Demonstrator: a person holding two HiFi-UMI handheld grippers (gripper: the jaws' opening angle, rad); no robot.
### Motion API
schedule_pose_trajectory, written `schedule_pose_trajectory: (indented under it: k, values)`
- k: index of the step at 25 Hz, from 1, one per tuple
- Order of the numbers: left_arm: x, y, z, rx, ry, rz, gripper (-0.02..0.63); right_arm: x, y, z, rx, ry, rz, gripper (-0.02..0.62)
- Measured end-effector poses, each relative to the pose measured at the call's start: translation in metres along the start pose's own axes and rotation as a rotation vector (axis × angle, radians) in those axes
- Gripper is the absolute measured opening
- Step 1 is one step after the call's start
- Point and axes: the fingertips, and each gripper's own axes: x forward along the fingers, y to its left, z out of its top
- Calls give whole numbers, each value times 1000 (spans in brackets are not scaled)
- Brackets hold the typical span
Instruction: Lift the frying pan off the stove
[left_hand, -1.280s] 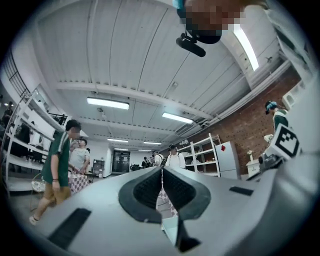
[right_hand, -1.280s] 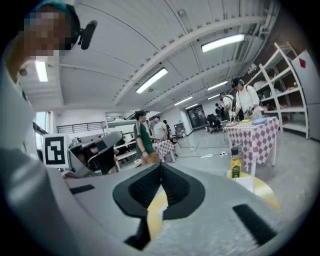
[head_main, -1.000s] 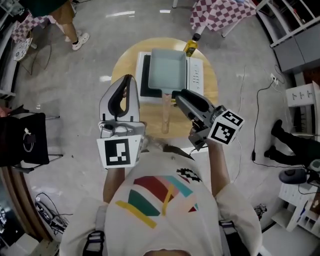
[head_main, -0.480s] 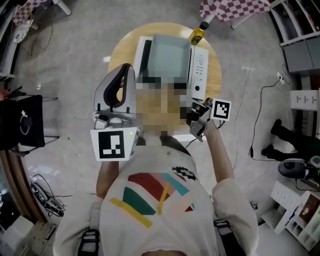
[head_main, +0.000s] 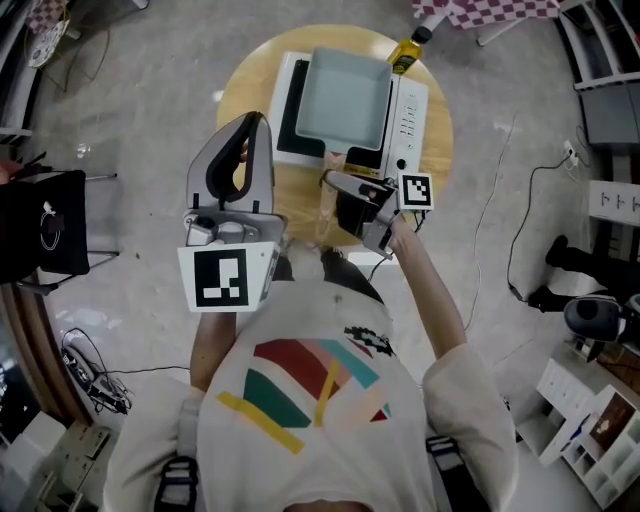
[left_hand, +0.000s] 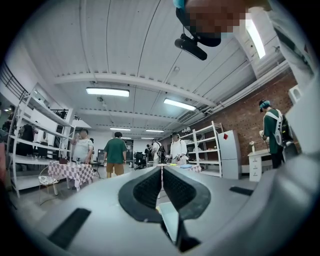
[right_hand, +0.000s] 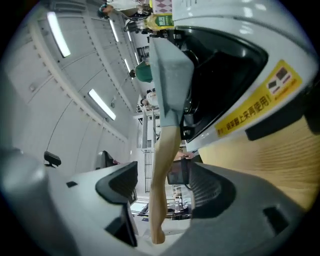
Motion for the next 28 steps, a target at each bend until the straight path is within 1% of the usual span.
schedule_pose_trajectory:
  k: [4,8,10,13,16,21,23,25,27,28]
  values:
    - [2,-1,-2,-3,7,5,6,14,2,-3,42,21,39,284]
    - [1,2,-6,-7,15,17,6,22,2,-7,74,50,47,283]
    - [2,5,-5,-21,6,32,6,25,-1,-11,92,72,46,255]
    - [4,11,-1,-51,-20,57,6,28,-2,-16,122,105,54,238]
    - [4,12,-3,-53,-11,60,6,31,0,-19,133,119,46,221]
    - [6,9,-7,-58,-7,53,6,34,-1,-17,120,131,15,149]
    - [5,8,-7,-62,-4,52,6,36,0,-20,112,142,11,88]
    - [4,8,-7,-62,3,49,6,38,2,-22,109,149,11,50]
    - [4,6,-11,-57,17,41,6,39,3,-23,112,152,12,29]
    - [4,6,-12,-56,22,38,6,39,3,-23,112,152,12,29]
